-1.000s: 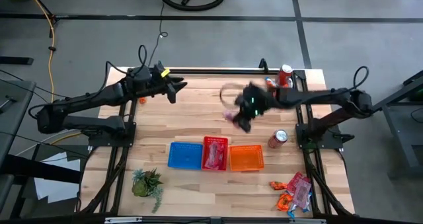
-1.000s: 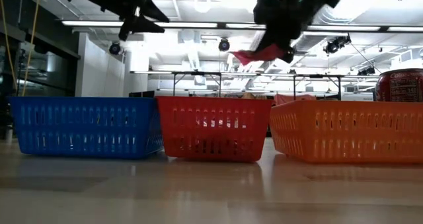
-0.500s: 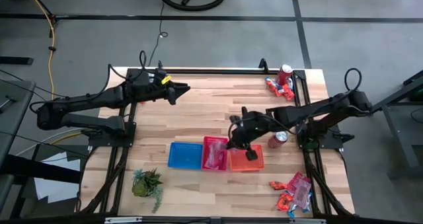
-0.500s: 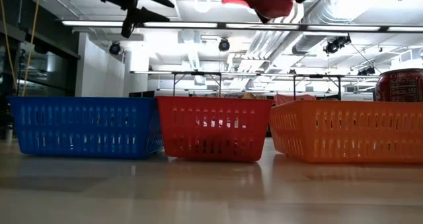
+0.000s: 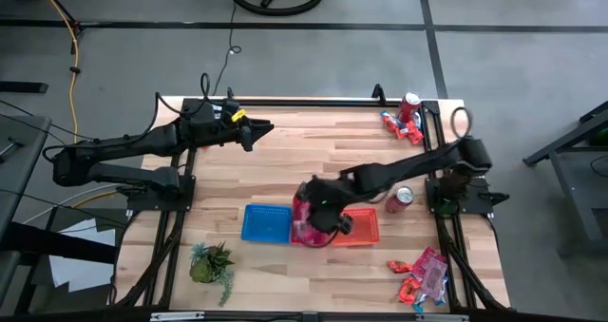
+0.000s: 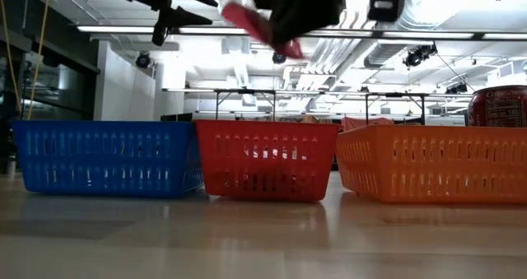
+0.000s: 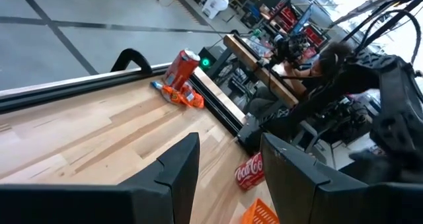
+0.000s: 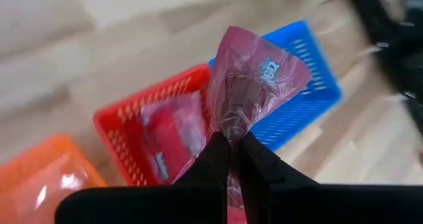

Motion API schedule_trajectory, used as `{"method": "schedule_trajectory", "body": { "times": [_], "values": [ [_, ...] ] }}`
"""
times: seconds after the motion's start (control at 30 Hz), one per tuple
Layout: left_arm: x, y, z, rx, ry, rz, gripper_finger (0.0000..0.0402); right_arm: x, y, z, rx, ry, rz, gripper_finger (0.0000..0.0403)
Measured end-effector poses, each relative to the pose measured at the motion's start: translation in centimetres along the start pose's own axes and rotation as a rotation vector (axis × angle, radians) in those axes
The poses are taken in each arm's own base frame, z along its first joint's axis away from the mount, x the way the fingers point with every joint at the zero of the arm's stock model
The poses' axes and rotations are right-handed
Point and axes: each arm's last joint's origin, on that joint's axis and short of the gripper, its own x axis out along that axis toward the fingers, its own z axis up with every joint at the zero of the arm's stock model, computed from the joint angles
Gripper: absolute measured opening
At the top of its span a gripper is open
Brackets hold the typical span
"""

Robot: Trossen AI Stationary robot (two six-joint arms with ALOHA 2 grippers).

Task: Sort candy
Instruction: Put the red candy pack into the red bin

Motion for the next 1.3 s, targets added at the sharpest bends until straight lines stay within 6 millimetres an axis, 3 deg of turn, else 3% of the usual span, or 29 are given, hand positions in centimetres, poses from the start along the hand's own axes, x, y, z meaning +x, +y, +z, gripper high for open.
{"method": "schedule_trajectory", "body": {
  "times": [0.23, 0.4, 0.6, 0.8, 1.03, 1.13, 1.3],
  "values": [
    [0.0, 0.0, 0.0, 0.000, 0.000, 0.000, 0.0149, 3.9, -0.1, -0.8, -0.203, 0.187, 0.202, 0.0003],
    [0.0, 0.0, 0.0, -0.006, 0.000, 0.000, 0.0149, 5.4, 0.1, -1.4, -0.313, 0.261, 0.237, 0.0003],
    [0.0, 0.0, 0.0, -0.007, 0.000, 0.000, 0.0149, 5.5, -0.2, -1.2, -0.289, 0.255, 0.204, 0.0010],
    [0.0, 0.0, 0.0, -0.008, 0.001, 0.000, 0.0149, 5.7, -0.7, -0.8, -0.155, 0.225, 0.122, 0.0070],
    [0.0, 0.0, 0.0, -0.008, 0.000, 0.000, 0.0149, 4.8, -0.5, -0.7, -0.145, 0.270, 0.122, 0.0168],
    [0.0, 0.0, 0.0, -0.005, -0.001, -0.001, 0.0149, 3.3, -0.3, -0.4, -0.154, 0.279, 0.134, 0.0194],
    [0.0, 0.0, 0.0, 0.024, -0.002, -0.002, 0.0149, -0.3, -0.3, -0.3, 0.033, 0.297, 0.110, 0.0203]
  ]
}}
